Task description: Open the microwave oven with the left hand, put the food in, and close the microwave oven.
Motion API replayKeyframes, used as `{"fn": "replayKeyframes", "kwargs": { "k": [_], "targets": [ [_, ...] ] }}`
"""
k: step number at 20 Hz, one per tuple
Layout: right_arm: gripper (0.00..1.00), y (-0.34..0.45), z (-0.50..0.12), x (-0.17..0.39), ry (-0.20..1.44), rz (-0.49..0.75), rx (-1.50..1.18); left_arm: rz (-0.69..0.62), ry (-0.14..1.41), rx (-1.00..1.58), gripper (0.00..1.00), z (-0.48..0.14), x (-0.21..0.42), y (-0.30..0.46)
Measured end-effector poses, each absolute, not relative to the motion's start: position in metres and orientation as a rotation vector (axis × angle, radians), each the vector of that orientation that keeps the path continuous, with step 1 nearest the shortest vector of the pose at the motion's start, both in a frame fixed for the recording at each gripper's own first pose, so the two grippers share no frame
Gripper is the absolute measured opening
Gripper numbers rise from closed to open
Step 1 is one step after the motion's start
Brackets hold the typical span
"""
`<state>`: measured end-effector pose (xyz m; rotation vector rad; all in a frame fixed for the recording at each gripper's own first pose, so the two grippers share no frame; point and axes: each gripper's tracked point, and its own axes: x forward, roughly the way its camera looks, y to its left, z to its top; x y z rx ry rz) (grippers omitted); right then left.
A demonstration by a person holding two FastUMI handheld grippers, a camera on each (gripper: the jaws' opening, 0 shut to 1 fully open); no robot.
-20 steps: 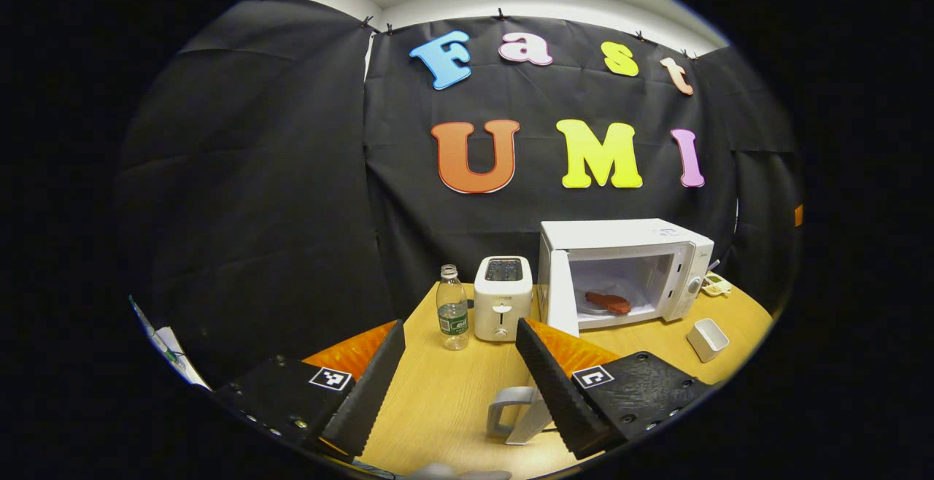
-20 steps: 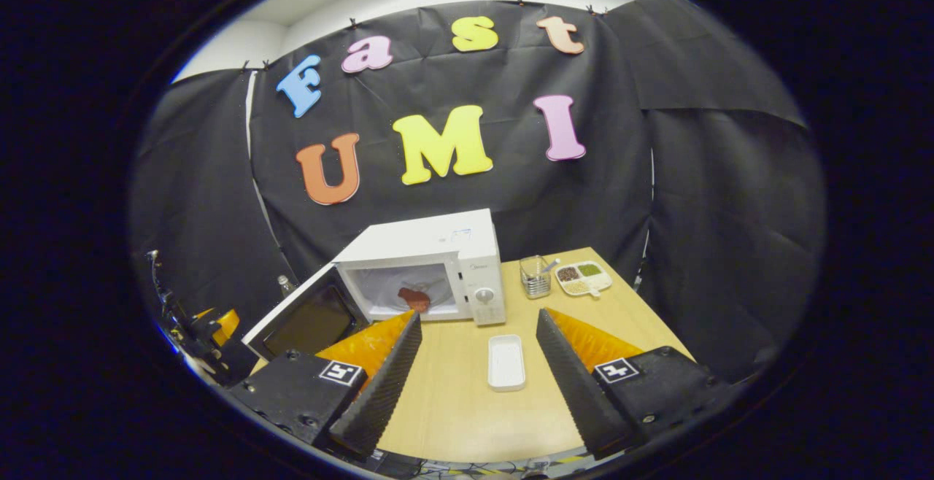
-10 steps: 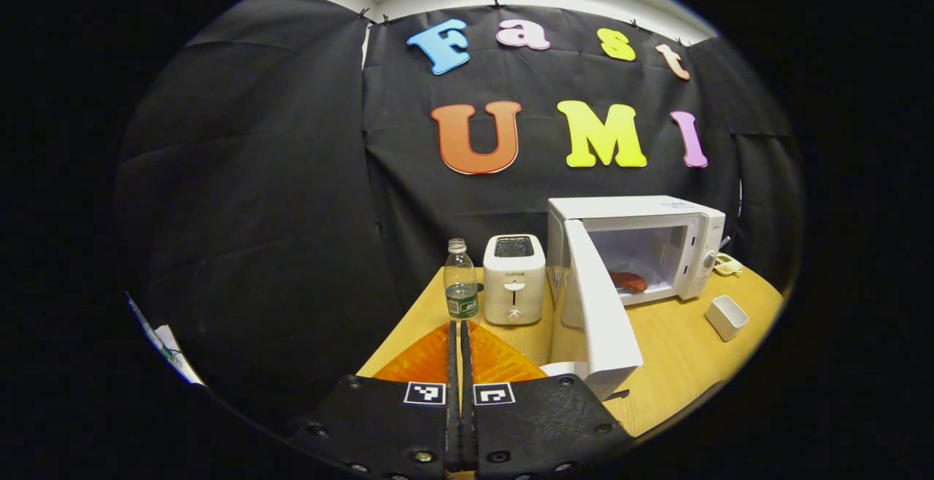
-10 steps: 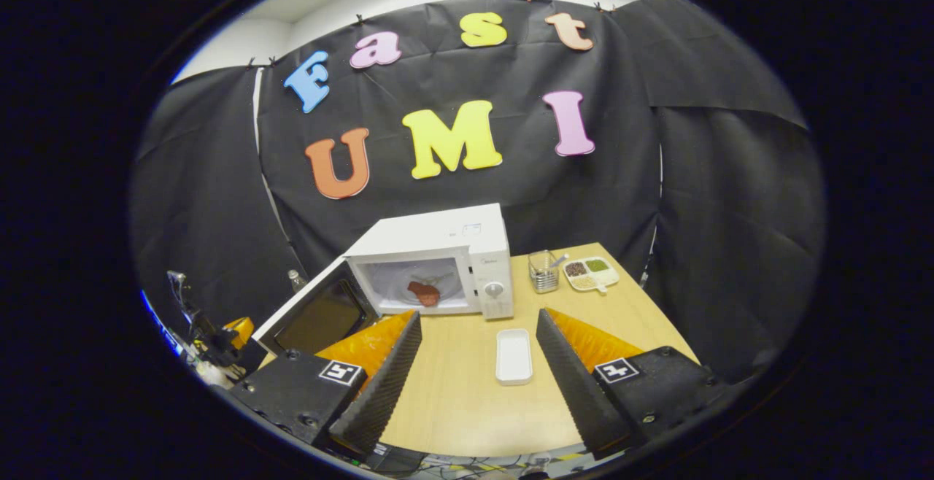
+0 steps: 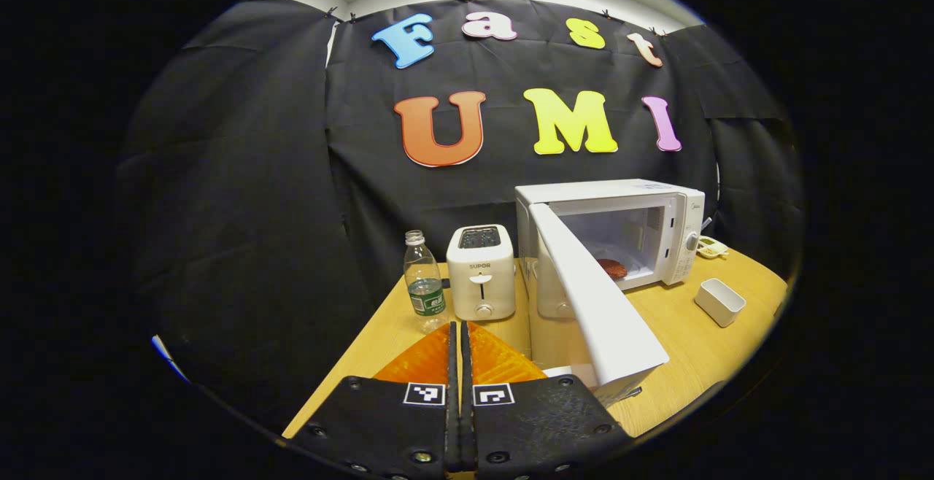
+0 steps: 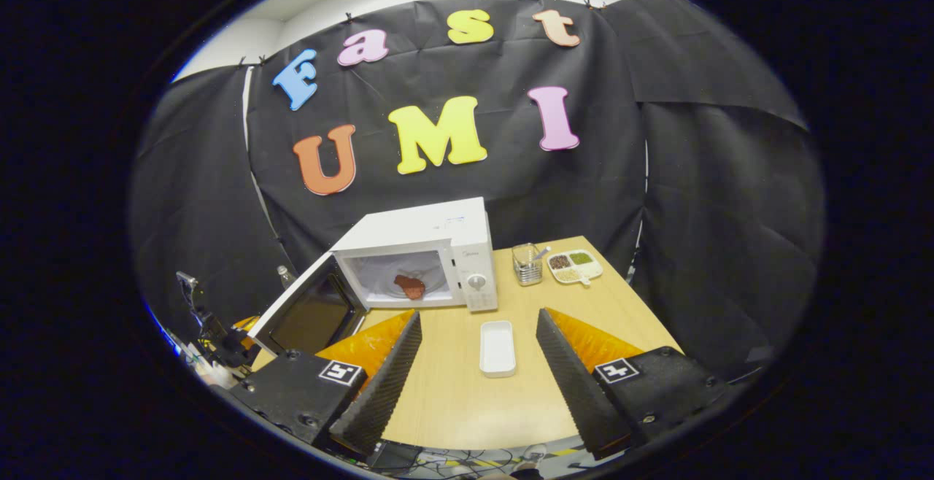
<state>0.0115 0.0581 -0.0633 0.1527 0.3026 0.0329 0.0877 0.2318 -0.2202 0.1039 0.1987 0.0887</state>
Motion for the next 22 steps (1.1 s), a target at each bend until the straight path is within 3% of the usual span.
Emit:
{"fn": "replayKeyframes", "kwargs": {
  "k": [1,4,5,8,9,12,13,14,19,20,21,22],
  "targets": [
    [1.00,0.055,-0.064,0.011,0.303,0.027,0.158,0.070,0.197,0.100,0.00,-0.220,0.088,0.221],
    [1.00,0.046,-0.067,0.009,0.311,0.020,0.159,0.014,0.197,0.092,0.00,-0.222,0.092,0.184],
    [0.90,0.041,-0.068,0.009,0.314,0.016,0.160,-0.005,0.195,0.093,0.00,-0.222,0.093,0.170],
    [0.90,0.030,-0.072,0.013,0.321,0.010,0.180,-0.063,0.196,0.075,0.00,-0.225,0.102,0.129],
    [1.00,0.027,-0.073,0.015,0.327,0.008,0.184,-0.086,0.199,0.067,0.00,-0.226,0.104,0.115],
    [1.00,0.018,-0.075,0.023,0.337,0.011,0.180,-0.138,0.207,0.077,0.00,-0.232,0.114,0.074],
    [0.90,0.014,-0.075,0.026,0.340,0.011,0.179,-0.152,0.212,0.075,0.00,-0.235,0.118,0.062],
    [1.00,0.010,-0.075,0.029,0.343,0.013,0.181,-0.164,0.214,0.070,0.00,-0.236,0.122,0.052],
    [1.00,-0.017,-0.073,0.046,0.356,0.003,0.176,-0.220,0.213,0.060,0.00,-0.236,0.151,-0.001],
    [0.90,-0.023,-0.074,0.049,0.358,-0.001,0.179,-0.222,0.212,0.063,0.00,-0.236,0.157,-0.009],
    [0.90,-0.028,-0.074,0.053,0.360,-0.001,0.181,-0.230,0.210,0.060,0.00,-0.236,0.162,-0.017],
    [1.00,-0.032,-0.074,0.056,0.364,-0.001,0.181,-0.234,0.213,0.056,0.00,-0.238,0.167,-0.025]
  ]
}}
